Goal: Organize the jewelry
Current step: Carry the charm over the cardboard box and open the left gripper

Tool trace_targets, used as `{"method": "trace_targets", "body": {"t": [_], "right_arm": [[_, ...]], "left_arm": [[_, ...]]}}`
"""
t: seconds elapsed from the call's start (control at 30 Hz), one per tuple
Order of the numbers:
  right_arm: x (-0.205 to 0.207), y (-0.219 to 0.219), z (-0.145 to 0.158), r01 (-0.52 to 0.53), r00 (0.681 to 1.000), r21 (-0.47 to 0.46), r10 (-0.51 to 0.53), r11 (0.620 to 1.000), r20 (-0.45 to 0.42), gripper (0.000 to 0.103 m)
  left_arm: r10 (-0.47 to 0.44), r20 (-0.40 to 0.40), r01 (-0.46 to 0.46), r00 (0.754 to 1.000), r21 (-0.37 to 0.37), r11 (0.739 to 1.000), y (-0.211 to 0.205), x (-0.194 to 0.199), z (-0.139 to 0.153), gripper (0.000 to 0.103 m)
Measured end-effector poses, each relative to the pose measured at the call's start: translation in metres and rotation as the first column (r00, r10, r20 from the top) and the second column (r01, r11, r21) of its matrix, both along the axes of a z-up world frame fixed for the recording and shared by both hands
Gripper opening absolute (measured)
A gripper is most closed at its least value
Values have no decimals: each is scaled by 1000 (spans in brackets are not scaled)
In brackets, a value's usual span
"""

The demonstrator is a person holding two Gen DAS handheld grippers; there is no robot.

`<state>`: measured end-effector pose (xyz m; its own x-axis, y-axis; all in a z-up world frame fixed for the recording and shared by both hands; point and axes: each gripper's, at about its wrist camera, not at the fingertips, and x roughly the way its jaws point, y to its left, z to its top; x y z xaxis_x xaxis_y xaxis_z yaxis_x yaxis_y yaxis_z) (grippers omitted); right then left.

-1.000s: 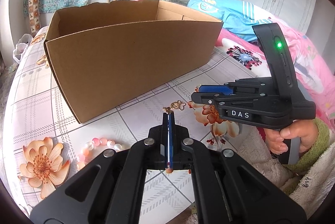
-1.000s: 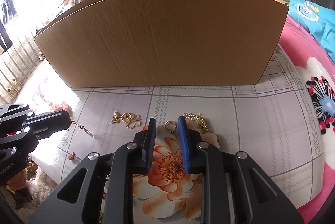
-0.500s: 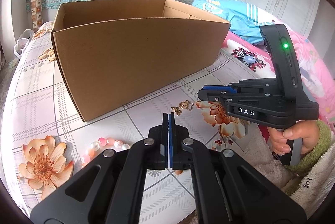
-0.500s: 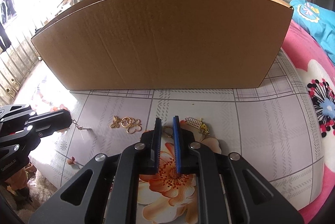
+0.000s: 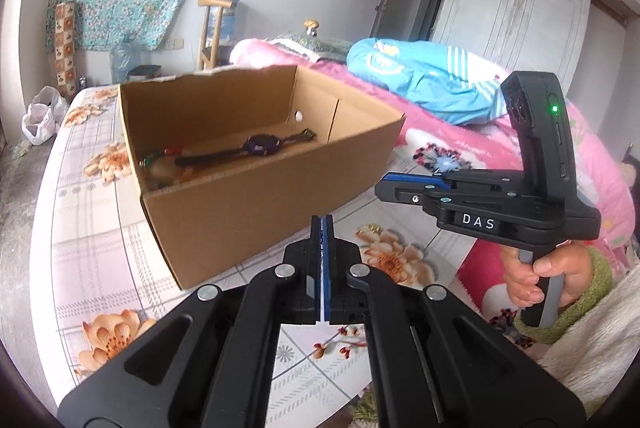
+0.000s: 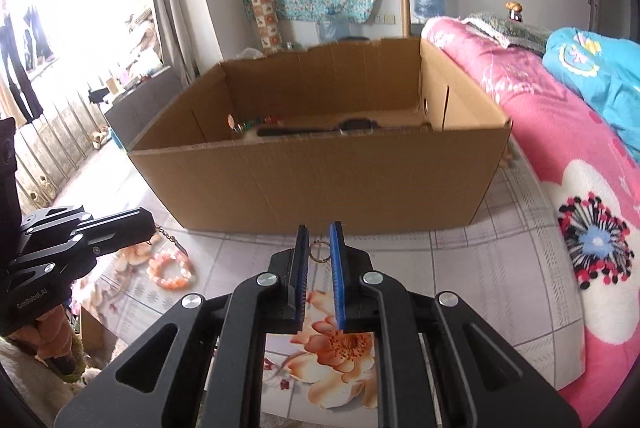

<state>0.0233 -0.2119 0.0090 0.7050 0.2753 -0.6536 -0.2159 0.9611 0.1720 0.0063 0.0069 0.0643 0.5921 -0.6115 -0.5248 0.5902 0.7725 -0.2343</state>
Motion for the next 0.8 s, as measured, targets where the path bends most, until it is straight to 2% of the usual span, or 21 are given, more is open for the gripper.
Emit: {"method": "trace_targets", "body": {"t": [0.13,0.23,0.3,0.43,0.57,0.7,0.77,0.8], "right_arm": [[7,1,44,-68,992,38,64,997,113,11],[35,-2,65,-142,984,97,129,985,124,11],[63,0,69,-183,982,138,173,973,81,11],[128,4,55,-197,973,170,214,965,-85,11],[178,13,25,-193,933,183,238,964,-269,11],[199,22,3,-182,905,143,223,973,-361,12],[206,20,-4,-169,906,125,204,978,-370,12],[207,19,-6,-166,906,119,199,979,-373,12]], "left_arm": [[-32,83,37,996,-52,998,2,10,41,0],[-20,82,24,996,-45,999,-3,36,58,0],[1,51,0,999,-14,1000,-10,59,61,0],[40,-122,-33,992,56,998,-14,119,44,0],[74,-251,-41,965,134,990,-18,161,18,0],[138,-314,-70,939,217,974,-18,182,0,1],[145,-349,-71,926,215,974,-15,188,-6,14],[153,-357,-80,921,210,974,-14,188,-8,29]]}}
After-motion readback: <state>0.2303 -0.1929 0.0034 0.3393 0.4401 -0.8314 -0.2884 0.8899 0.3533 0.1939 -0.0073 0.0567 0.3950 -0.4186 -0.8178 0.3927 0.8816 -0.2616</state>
